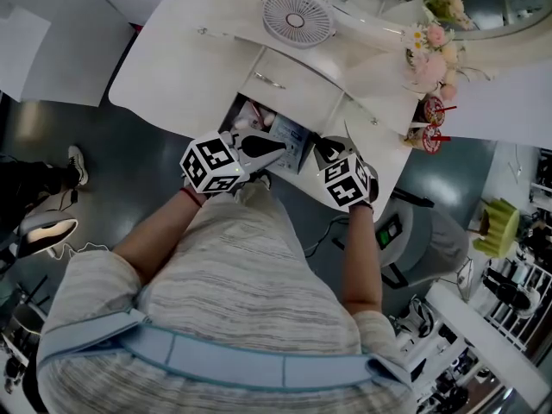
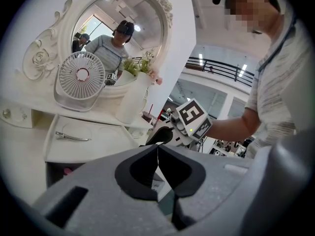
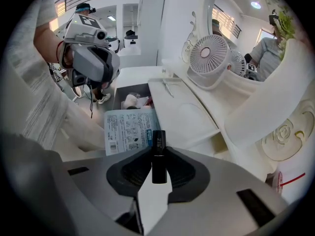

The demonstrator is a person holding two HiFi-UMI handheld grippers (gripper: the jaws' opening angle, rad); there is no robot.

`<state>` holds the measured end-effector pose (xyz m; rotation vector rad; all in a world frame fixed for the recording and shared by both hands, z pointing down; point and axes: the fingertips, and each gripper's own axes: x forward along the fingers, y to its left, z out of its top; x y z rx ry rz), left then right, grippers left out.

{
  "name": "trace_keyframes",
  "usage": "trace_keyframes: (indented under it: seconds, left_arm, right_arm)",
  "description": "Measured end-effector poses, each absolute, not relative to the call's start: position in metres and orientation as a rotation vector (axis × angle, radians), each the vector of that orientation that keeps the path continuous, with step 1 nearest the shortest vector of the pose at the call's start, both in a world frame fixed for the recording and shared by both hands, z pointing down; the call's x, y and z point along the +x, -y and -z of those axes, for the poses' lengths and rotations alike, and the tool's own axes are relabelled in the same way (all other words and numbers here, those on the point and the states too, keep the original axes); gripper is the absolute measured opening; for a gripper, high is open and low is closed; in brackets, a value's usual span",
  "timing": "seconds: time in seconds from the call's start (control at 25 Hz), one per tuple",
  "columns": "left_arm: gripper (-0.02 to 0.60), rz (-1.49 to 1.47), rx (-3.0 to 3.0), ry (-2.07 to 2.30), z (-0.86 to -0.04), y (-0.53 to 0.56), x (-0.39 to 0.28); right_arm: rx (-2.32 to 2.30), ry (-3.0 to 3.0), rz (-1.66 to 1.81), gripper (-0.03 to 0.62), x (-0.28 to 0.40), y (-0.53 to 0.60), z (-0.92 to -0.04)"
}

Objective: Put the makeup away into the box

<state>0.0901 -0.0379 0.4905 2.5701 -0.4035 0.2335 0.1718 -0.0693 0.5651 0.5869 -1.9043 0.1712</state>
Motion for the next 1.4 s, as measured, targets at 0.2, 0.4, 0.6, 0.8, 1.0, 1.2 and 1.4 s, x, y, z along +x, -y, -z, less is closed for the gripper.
trace_keyframes:
  seconds: [0.2, 0.4, 0.6, 0.8, 1.0, 1.2, 1.4]
  left_arm:
    - [0.012, -0.225, 2.593, 0.433, -0.49, 0.045, 0.077]
    - [0.012, -0.232, 2.608, 0.451, -0.491, 0.048, 0.066]
    - [0.012, -0.247, 2.605, 0.458, -0.494, 0.048, 0.058]
    - [0.013, -0.233, 2.601, 0.463, -0.493, 0.051, 0.056]
    - [0.014, -0.231, 2.603, 0.468, -0.491, 0.055, 0.054]
    - [0.014, -0.234, 2.596, 0.485, -0.493, 0.057, 0.049]
    - [0.013, -0.242, 2.588, 0.49, -0.496, 0.057, 0.046]
  right_arm:
    - [0.623, 1.933, -0.22, 0.087, 0.156, 0.065, -0.569]
    - [0.657, 1.95, -0.248, 0.087, 0.144, 0.063, -0.57]
    - [0.66, 1.958, -0.269, 0.087, 0.133, 0.056, -0.575]
    - [0.635, 1.958, -0.276, 0.087, 0.123, 0.051, -0.583]
    - [0.621, 1.964, -0.278, 0.087, 0.112, 0.05, -0.59]
    - [0.705, 1.922, -0.312, 0.087, 0.118, 0.057, -0.604]
    - [0.794, 1.898, -0.351, 0.089, 0.125, 0.066, -0.61]
